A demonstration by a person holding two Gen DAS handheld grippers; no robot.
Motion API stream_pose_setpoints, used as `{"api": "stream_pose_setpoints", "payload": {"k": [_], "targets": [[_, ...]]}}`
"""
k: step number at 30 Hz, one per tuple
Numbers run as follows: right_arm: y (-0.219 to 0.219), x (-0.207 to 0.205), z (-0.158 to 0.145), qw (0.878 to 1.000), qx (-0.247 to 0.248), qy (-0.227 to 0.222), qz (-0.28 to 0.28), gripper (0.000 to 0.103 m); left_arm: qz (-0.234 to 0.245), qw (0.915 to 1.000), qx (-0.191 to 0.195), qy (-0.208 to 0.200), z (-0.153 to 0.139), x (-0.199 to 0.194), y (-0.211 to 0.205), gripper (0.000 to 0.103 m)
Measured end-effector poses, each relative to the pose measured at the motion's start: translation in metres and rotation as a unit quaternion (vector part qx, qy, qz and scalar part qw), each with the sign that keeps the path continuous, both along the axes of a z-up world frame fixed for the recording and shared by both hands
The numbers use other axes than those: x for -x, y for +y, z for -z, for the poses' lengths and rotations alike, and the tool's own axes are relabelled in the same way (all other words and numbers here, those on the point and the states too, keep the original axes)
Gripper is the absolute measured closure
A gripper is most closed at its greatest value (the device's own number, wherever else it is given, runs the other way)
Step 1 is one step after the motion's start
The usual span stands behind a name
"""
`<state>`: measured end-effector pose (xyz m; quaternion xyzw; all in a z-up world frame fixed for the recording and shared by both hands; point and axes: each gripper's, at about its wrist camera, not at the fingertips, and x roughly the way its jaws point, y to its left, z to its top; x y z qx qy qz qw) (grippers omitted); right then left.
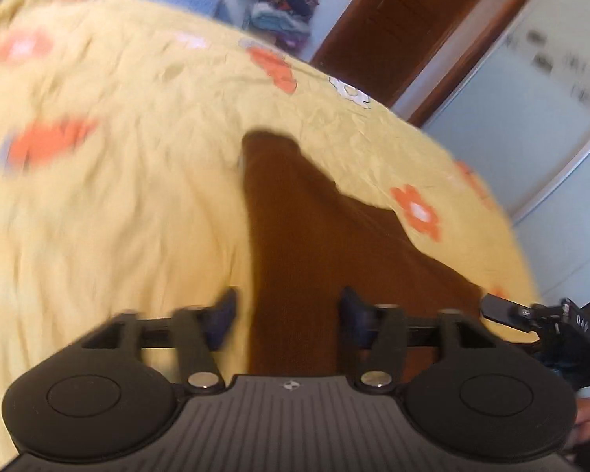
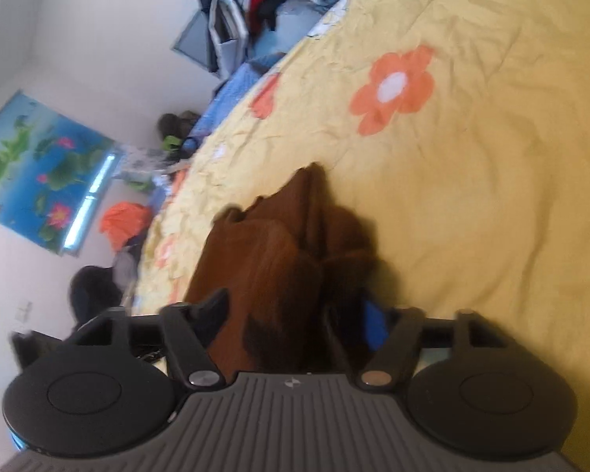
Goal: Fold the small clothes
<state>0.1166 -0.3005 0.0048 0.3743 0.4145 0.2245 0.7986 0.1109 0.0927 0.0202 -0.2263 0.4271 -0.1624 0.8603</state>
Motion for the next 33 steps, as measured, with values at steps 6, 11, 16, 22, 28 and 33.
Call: {"api": "stream_pose_setpoints", "payload": {"k": [6, 11, 16, 22, 28, 33], "targets": [[0.016, 0.053, -0.005, 0.997, 0.026, 0.009, -0.072, 0.010, 0.032, 0.9969, 0.071, 0.013, 0.026, 0.045, -0.007, 0.035], [0.047, 0.061, -0.004, 0.986, 0.112, -0.005, -0.121, 0.066, 0.036, 0.9985, 0.028, 0.031, 0.015, 0.049, -0.025, 0.087], [0.027, 0.091, -0.013, 0.985, 0.089, -0.006, -0.151, 0.071, 0.081, 0.9964, -0.014, 0.016, 0.007, 0.084, -0.032, 0.085], [0.003, 0.103, -0.004, 0.994, 0.025, 0.022, -0.103, 0.038, 0.054, 0.9874, -0.130, -0.071, -0.005, 0.121, -0.043, 0.035], [-0.023, 0.071, -0.041, 0.999, -0.003, -0.030, -0.038, 0.038, 0.083, 0.9544, -0.229, -0.172, -0.025, 0.150, -0.065, 0.028], [0.001, 0.030, -0.034, 0.998, 0.034, -0.001, -0.059, 0.083, 0.082, 0.9550, -0.237, -0.158, -0.019, 0.145, -0.076, 0.028]]}}
